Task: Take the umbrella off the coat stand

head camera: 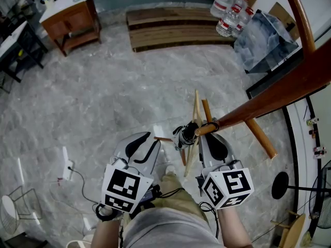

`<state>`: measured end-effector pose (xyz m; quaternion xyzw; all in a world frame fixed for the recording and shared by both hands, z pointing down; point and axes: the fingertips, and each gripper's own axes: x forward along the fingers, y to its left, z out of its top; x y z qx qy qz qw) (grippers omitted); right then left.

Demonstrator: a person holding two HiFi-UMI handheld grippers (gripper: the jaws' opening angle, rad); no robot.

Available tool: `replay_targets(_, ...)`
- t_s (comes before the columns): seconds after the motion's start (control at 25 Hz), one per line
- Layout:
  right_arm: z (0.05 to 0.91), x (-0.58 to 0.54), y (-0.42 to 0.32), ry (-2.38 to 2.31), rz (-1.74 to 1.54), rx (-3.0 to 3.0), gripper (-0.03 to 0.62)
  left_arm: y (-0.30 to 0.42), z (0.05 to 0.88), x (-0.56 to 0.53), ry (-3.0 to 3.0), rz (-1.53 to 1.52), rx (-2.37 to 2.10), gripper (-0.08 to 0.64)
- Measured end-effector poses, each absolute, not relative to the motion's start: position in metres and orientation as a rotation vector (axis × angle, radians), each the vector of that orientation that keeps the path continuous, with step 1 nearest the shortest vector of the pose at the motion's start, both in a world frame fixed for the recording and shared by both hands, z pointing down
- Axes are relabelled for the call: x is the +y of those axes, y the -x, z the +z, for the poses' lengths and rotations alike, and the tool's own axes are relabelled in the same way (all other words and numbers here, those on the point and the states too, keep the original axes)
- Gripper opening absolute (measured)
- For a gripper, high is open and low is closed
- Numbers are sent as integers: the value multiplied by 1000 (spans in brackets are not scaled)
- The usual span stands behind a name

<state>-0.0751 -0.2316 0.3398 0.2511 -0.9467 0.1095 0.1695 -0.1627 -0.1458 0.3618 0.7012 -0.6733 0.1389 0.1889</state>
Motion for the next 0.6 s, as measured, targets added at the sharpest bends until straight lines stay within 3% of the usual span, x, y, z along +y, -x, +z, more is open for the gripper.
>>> replay_targets(0.6,318,-210,87,-668,254,-2725,5,168,350,-136,-2012,365,-1904,101)
